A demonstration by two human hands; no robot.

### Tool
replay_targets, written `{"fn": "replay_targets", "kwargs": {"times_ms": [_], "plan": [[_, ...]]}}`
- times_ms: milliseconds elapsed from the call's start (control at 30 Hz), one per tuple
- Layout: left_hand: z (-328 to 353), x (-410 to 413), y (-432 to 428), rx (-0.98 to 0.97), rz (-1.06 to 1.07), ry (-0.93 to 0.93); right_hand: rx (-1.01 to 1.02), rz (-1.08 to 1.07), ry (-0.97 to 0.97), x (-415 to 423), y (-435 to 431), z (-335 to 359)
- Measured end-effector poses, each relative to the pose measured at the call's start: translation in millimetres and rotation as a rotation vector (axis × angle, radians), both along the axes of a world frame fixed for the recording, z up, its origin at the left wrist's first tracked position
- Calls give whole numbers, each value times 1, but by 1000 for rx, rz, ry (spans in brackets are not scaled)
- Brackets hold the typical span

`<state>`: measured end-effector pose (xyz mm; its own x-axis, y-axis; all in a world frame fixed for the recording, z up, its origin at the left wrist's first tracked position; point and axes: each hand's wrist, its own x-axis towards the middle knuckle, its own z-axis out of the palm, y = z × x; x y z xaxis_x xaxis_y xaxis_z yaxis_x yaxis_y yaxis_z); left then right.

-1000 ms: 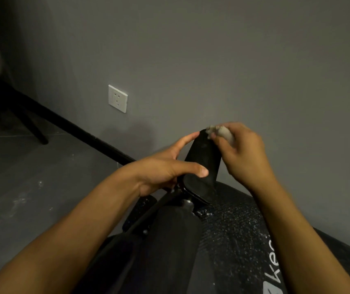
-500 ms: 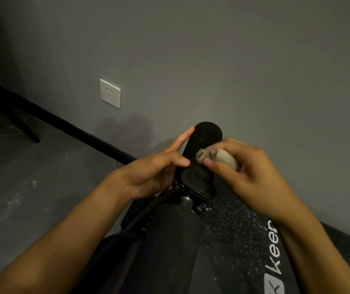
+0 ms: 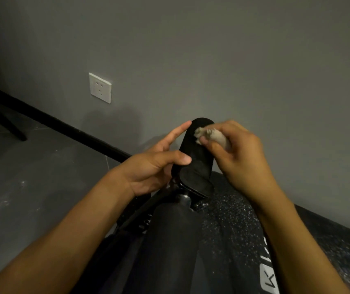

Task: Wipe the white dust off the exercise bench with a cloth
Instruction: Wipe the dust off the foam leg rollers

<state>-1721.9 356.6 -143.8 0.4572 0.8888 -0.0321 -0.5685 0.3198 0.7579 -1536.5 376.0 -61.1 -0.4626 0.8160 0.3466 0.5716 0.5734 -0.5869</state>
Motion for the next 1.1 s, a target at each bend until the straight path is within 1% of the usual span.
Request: {"fn": "replay_targets", "kwargs": {"times_ms": [67, 167, 233, 367, 467, 533, 633, 700, 733, 800, 900, 1000, 1067, 1100], "plan": [[0, -1, -2, 0, 7, 6, -5, 29, -1, -4, -2, 0], [2, -3, -5, 12, 11, 36, -128, 164, 41, 7, -31, 0], [3, -1, -7, 7, 21, 52, -156, 136, 74, 16, -41, -3], [8, 3, -12, -26, 90, 100, -103, -18, 122, 3, -23, -4], [14, 4, -14, -56, 134, 138, -132, 33, 162, 2, -26, -4], [17, 5, -16, -54, 135, 162, -153, 47, 127, 19, -39, -8], [23, 7, -20, -80, 162, 211, -135, -102, 61, 59, -61, -19], [29, 6, -22, -78, 159, 245, -177, -260, 110, 81, -71, -26], [32, 6, -24, -81, 159, 278, -233, -313, 153, 89, -77, -29], [41, 7, -29, -66, 198, 401, -368, -335, 260, 99, -89, -33], [60, 11, -46, 26, 290, 605, -458, -335, 350, 102, -103, -41], [83, 13, -75, 173, 358, 869, -487, -333, 346, 99, -109, -52], [94, 17, -102, 302, 351, 1062, -473, -303, 303, 94, -111, -60], [98, 21, -116, 350, 331, 1128, -464, -279, 281, 92, -111, -63]]}}
